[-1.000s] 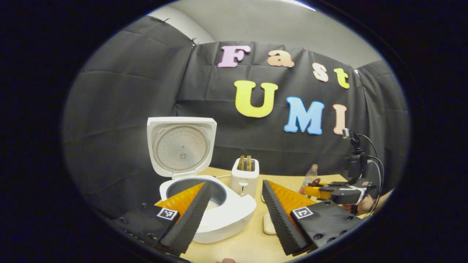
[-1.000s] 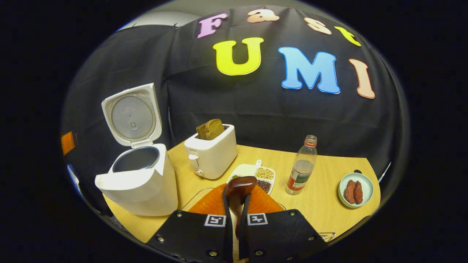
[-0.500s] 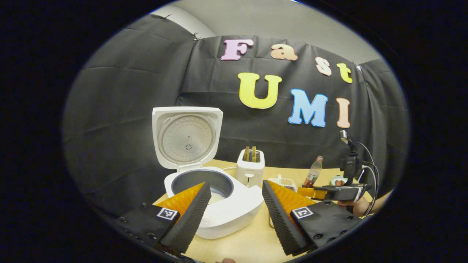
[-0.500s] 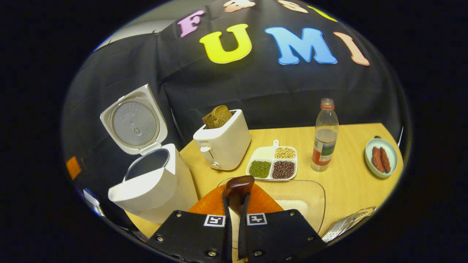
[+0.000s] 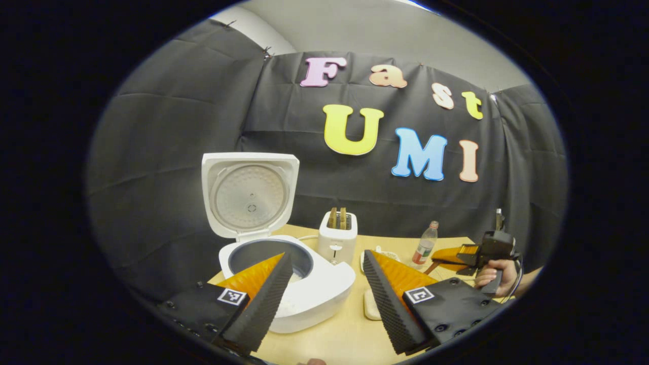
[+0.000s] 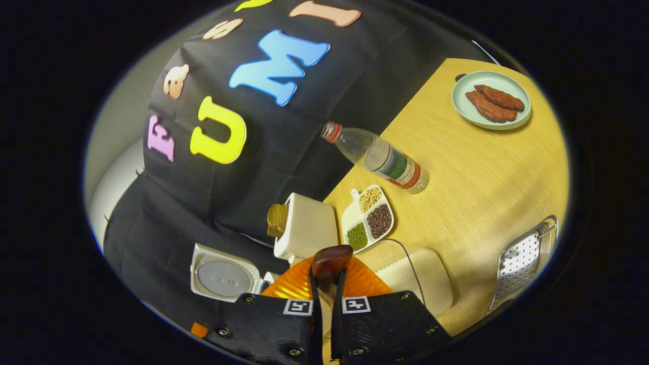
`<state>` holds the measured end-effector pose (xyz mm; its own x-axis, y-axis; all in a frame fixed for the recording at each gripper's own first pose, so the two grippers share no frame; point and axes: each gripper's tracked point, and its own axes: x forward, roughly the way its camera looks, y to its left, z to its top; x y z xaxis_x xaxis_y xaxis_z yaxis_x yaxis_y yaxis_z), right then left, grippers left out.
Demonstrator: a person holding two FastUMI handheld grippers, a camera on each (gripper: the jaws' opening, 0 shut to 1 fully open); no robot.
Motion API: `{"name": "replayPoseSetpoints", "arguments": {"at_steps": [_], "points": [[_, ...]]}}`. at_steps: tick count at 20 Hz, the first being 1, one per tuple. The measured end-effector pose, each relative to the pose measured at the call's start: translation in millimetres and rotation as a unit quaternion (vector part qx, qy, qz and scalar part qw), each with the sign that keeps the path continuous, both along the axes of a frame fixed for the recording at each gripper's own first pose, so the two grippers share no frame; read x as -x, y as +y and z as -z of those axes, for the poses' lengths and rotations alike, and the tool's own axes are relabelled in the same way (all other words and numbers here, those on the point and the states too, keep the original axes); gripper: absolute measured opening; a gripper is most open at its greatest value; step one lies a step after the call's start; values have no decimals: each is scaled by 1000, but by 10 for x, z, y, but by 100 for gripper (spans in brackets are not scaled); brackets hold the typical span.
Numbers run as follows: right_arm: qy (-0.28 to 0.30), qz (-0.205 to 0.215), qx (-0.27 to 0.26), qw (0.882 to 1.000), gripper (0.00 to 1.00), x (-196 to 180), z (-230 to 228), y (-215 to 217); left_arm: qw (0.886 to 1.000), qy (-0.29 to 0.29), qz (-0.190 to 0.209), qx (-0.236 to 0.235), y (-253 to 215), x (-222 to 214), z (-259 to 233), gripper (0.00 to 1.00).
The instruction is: Close the left gripper, press the button to open the rice cooker; take a wooden spoon from the chopstick holder with the right hand, scoop a spoonful of rice and pour it into the rice cooker, then put the wooden spoon back into the chopstick holder.
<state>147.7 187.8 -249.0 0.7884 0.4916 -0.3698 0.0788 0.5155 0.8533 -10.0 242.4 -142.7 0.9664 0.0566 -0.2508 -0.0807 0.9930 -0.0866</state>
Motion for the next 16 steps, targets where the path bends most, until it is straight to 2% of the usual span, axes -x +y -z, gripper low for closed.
{"name": "replayPoseSetpoints", "arguments": {"at_steps": [6, 11, 13, 16], "points": [[-35, 25, -106, 993, 7, -16, -660, -167, 999, -30, 15, -1, -121, -29, -201, 97], [-63, 17, -171, 983, 7, -17, -1179, -41, 999, -39, 20, -12, -103, 40, -255, 98], [-71, 4, -184, 980, 6, -15, -1320, 100, 999, -42, 15, -15, -52, 81, -277, 96], [-86, -27, -172, 981, 7, -32, -1474, 385, 999, -47, 8, -18, 42, 174, -306, 96]]}}
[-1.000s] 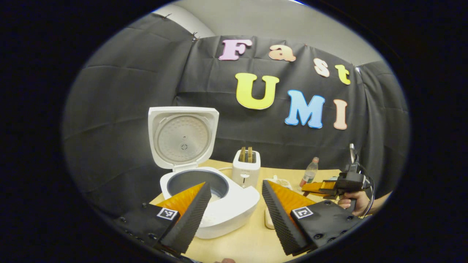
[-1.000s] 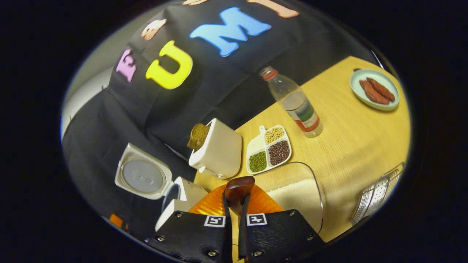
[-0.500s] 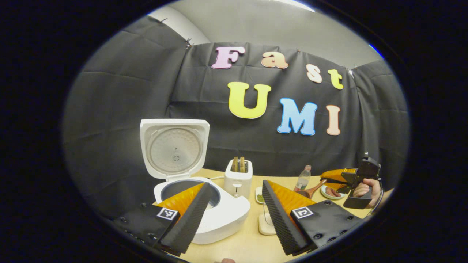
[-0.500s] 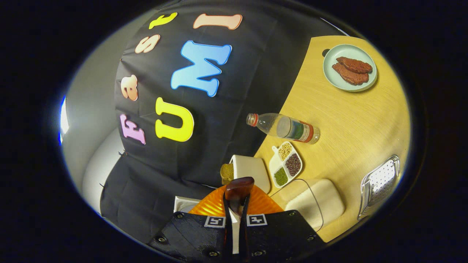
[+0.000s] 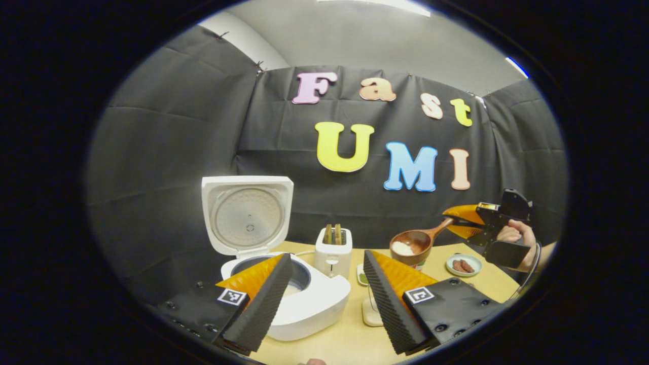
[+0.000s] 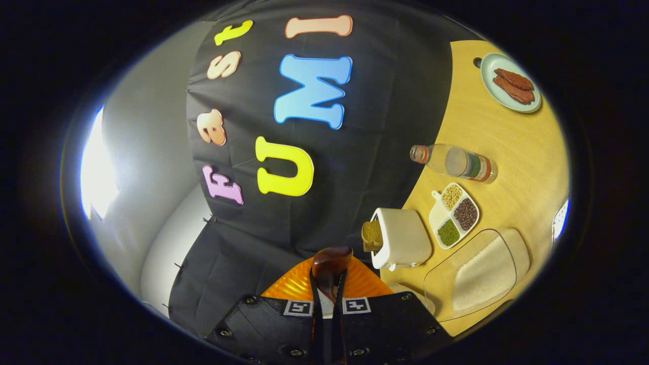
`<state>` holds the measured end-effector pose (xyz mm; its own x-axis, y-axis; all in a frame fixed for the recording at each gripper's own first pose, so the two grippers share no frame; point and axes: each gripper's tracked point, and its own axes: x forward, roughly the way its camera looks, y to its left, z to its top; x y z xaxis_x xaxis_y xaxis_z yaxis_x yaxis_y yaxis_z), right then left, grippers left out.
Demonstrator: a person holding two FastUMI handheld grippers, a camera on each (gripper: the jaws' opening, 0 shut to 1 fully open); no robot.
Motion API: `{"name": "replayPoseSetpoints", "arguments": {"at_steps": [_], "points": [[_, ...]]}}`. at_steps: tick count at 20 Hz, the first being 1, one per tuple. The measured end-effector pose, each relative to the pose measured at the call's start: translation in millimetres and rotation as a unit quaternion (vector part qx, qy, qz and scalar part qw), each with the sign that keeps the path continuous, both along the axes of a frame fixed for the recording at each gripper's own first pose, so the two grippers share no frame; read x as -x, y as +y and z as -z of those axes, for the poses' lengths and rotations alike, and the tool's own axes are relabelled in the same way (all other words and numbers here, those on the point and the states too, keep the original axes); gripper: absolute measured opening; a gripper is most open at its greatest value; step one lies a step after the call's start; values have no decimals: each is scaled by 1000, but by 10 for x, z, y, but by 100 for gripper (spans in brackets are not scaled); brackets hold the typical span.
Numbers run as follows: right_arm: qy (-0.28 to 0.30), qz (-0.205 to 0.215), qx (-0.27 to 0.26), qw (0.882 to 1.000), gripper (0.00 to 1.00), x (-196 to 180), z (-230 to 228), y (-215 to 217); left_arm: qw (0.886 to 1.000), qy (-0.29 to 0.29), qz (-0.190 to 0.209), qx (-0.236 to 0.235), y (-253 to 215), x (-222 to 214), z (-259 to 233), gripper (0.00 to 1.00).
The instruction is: Close the left gripper, press the button to open the rice cooker; take a wooden spoon from the chopstick holder with the right hand, scoop a spoonful of rice and pour it into the rice cooker, then put the wooden spoon back into the chopstick holder.
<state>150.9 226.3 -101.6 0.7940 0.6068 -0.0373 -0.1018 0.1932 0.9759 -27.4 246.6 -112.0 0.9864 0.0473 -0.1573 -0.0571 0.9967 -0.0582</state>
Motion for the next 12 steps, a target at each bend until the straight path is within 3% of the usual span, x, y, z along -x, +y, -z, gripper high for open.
{"name": "replayPoseSetpoints", "arguments": {"at_steps": [12], "points": [[-44, -99, 30, 994, 6, -106, -305, 1305, 999, -1, -33, 9, 579, 298, 111, 98]]}}
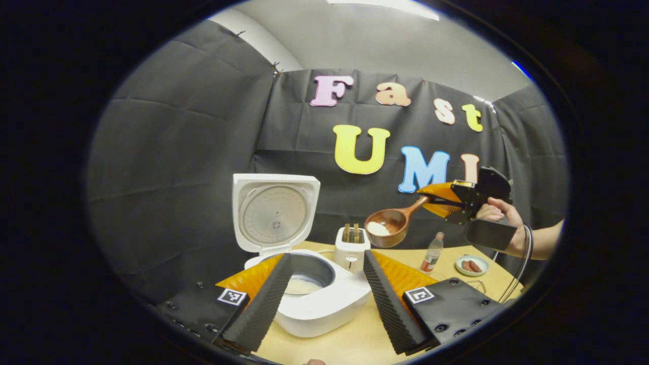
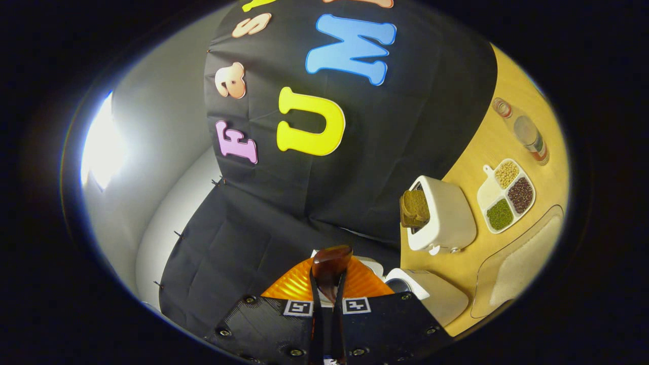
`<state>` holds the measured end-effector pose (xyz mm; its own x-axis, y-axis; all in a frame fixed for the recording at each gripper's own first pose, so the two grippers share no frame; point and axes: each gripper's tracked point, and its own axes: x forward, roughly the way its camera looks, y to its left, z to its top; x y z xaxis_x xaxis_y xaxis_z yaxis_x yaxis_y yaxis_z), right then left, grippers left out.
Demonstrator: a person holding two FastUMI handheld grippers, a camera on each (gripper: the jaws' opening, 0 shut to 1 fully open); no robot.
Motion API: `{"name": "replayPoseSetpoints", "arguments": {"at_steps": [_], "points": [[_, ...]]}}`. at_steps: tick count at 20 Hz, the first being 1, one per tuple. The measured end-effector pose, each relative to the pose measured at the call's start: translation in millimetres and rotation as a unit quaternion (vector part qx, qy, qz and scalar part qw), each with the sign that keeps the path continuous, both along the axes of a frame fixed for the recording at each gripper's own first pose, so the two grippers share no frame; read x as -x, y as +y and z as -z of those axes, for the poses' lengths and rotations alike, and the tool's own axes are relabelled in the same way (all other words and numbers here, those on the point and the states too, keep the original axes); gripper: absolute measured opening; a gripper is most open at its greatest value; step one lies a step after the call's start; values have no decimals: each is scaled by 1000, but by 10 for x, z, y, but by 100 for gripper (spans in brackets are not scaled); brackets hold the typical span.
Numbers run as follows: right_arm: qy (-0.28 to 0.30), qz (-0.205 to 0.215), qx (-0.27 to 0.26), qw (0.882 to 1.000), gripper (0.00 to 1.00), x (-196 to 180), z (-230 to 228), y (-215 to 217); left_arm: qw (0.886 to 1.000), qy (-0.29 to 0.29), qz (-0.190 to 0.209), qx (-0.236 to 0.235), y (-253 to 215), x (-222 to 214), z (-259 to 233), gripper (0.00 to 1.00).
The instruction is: Close the left gripper, press the button to open the rice cooker; take a wooden spoon from the chopstick holder with the right hand, scoop a spoonful of rice and pour it into the rice cooker, then put the wooden spoon back into the chopstick holder.
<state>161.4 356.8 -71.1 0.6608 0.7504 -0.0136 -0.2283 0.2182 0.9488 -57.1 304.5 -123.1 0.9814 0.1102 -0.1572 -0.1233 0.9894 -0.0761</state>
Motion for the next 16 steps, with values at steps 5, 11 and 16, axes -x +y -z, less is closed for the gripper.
{"name": "replayPoseSetpoints", "arguments": {"at_steps": [5, 11, 16], "points": [[-22, -35, 50, 998, 6, -71, 85, 596, 1000, 5, -26, 9, 222, 82, 100, 96], [-68, -69, 158, 983, 7, -144, 380, 1300, 999, 6, -48, 22, 336, 92, 184, 96], [-174, -90, 294, 935, 7, -82, 632, 1695, 998, 1, -61, 10, 368, 126, 146, 96]]}}
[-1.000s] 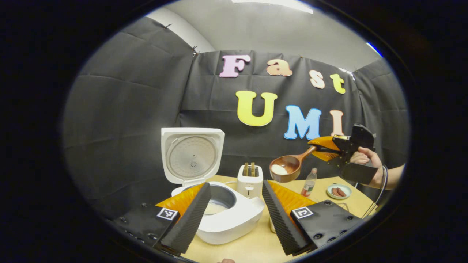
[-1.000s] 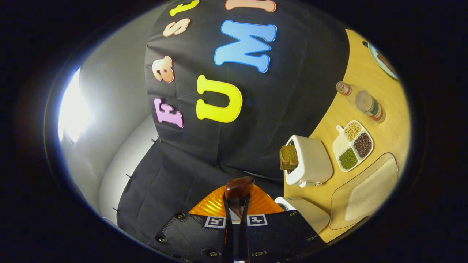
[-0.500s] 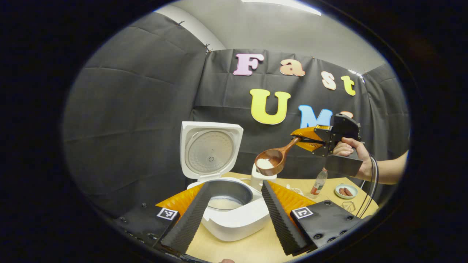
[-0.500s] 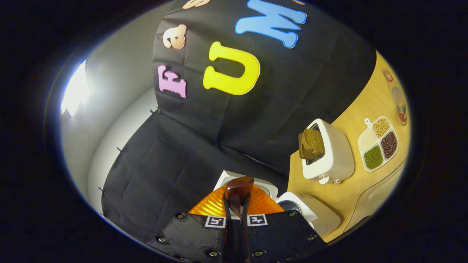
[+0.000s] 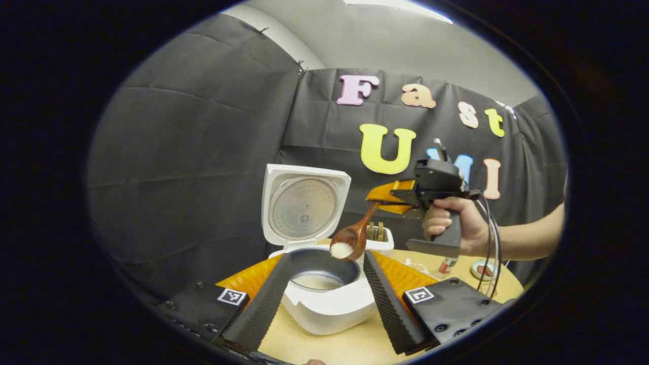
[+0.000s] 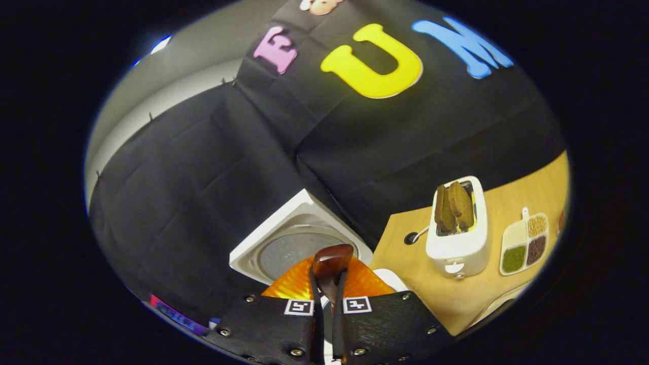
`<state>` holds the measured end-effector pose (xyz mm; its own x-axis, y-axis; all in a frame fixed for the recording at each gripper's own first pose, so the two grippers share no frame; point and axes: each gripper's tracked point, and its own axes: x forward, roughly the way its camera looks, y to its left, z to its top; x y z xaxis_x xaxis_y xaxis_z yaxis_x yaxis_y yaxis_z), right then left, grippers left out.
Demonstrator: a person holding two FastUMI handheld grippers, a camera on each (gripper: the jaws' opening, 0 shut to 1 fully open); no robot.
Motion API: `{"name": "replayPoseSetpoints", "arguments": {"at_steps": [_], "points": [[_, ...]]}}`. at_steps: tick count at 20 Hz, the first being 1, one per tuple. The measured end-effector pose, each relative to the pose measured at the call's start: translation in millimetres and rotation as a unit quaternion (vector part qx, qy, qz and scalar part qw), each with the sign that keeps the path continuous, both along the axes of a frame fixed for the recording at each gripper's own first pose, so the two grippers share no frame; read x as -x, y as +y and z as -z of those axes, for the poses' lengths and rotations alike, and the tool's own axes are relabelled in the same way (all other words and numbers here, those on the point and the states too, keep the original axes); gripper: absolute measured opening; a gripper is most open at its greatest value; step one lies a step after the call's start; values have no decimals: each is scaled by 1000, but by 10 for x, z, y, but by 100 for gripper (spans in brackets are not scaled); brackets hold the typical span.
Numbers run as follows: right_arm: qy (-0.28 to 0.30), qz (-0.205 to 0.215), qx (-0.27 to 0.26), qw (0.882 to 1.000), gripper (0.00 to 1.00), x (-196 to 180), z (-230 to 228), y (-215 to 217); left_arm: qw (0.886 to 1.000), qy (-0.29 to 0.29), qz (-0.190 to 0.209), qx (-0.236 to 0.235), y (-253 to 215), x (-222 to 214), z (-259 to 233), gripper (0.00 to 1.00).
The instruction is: Close the left gripper, press the button to open the rice cooker; take a wooden spoon from the chopstick holder with the right hand, scoop a spoonful of rice and pour it into the rice cooker, then put the wooden spoon back into the chopstick holder.
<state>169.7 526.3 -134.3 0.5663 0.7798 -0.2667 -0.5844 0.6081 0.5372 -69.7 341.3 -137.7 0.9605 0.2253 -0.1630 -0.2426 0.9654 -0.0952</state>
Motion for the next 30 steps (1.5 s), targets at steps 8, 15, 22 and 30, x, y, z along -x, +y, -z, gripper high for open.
{"name": "replayPoseSetpoints", "arguments": {"at_steps": [8, 15, 22, 30], "points": [[-210, -140, 176, 951, 7, 367, 73, 689, 998, 20, 16, -58, -72, 50, 80, 97], [-314, -215, 218, 899, 7, 714, 178, 867, 996, 24, 40, -72, -215, 185, 123, 96], [-151, -97, 50, 982, 7, 184, -288, 227, 999, 3, 43, -29, -167, 167, 18, 96], [6, 61, -123, 991, 7, -93, -450, -1098, 996, -34, 82, 29, -491, -181, -278, 96]]}}
